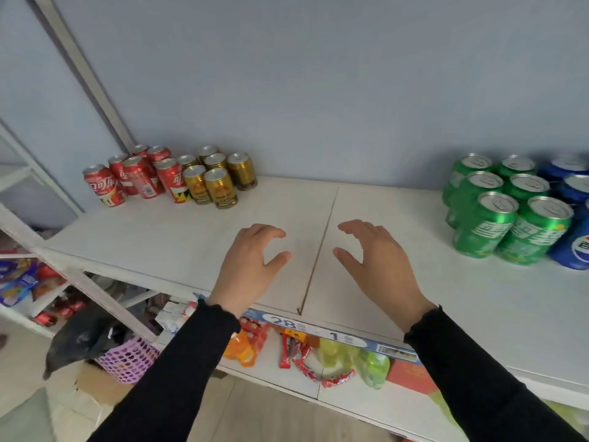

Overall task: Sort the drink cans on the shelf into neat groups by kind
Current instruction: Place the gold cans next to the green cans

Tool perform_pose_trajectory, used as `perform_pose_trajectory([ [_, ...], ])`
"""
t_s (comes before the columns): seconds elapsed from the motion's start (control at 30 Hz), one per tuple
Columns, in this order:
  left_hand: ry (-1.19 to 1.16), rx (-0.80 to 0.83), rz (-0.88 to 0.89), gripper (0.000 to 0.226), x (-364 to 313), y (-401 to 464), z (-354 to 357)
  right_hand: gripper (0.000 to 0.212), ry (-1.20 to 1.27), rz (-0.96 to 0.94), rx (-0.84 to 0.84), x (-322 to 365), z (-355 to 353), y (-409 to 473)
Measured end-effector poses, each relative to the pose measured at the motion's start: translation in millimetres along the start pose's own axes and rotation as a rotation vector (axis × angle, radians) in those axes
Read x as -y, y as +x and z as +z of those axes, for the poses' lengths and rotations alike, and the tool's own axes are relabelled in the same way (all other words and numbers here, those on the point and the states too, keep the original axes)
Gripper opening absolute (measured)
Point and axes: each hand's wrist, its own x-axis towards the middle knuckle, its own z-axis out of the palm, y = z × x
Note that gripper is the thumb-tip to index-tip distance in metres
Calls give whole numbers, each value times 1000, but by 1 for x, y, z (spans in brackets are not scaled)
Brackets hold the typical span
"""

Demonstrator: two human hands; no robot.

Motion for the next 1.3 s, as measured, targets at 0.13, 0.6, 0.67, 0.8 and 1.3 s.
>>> perform_pose_trajectory([
  [0.13,-30,-8,-28,35,70,-5,-37,43,115,58,40,60,52,19],
  [0.6,3,-5,-4,58,215,66,-90,67,286,258,110,149,164,112],
  [0.67,80,-15,16,59,223,87,-92,70,301,271,115,148,176,132],
  [0.8,279,-18,78,64,240,133,-92,75,332,293,114,145,200,172],
  [1.3,604,100,281,71,287,218,-88,76,452,402,8,156,270,232],
])
